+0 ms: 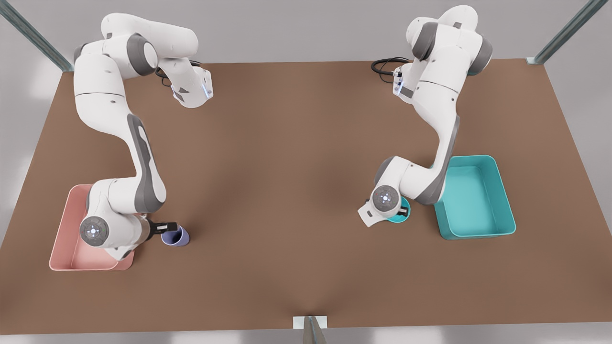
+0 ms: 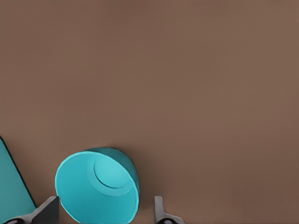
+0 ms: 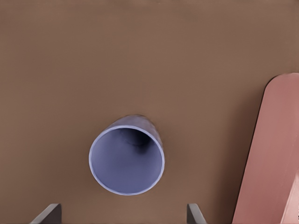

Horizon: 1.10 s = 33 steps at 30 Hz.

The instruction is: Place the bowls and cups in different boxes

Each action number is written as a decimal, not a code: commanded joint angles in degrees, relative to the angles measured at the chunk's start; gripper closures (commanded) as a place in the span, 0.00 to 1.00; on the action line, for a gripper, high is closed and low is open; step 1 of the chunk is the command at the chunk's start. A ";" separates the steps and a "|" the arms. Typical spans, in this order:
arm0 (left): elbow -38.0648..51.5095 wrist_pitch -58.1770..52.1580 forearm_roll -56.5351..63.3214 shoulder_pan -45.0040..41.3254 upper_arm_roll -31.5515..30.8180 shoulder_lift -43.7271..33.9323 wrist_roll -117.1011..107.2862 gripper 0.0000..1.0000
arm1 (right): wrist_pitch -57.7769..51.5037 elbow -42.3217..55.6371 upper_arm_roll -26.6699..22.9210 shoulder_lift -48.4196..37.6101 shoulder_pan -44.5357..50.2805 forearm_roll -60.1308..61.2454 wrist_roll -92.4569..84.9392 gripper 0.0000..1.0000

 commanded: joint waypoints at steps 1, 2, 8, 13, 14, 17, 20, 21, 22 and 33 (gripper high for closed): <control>-2.15 8.29 1.38 0.00 0.01 -0.06 -16.04 0.00 | 11.42 -0.43 0.02 0.20 -0.57 -0.27 1.11 0.00; -3.38 8.29 1.38 0.09 0.01 0.03 -16.13 0.00 | 12.39 -1.31 0.02 0.55 -0.57 0.09 1.19 0.00; -4.62 6.98 1.30 0.00 0.01 1.08 -16.22 0.00 | 13.35 -4.65 0.02 1.96 -2.68 0.26 1.19 0.00; -4.62 8.47 1.21 0.09 0.01 2.66 -16.22 0.11 | 13.35 -8.08 0.11 1.96 -3.38 0.26 0.93 0.00; -4.62 8.47 1.21 0.09 0.01 2.93 -16.22 0.15 | 13.35 -8.43 0.02 2.13 -3.47 0.26 0.75 0.00; -4.44 8.47 1.12 0.09 0.01 3.02 -16.22 0.38 | 13.44 -8.96 0.02 3.10 -3.56 0.26 0.75 0.00; -4.27 8.47 1.03 0.26 0.01 3.02 -16.22 0.52 | 14.67 -9.84 0.02 3.98 -3.47 0.17 0.75 0.00; -4.18 8.47 1.03 0.35 0.01 3.02 -16.22 0.55 | 14.67 -9.84 0.02 3.98 -3.47 0.17 0.75 0.00; -4.09 8.47 1.03 0.35 0.01 3.19 -16.22 0.57 | 14.67 -9.84 0.02 3.98 -3.38 0.18 0.75 0.01; 0.83 -14.73 0.33 4.30 1.24 -7.61 -16.04 0.79 | 13.44 -7.91 0.55 2.66 -4.00 2.81 -2.14 0.79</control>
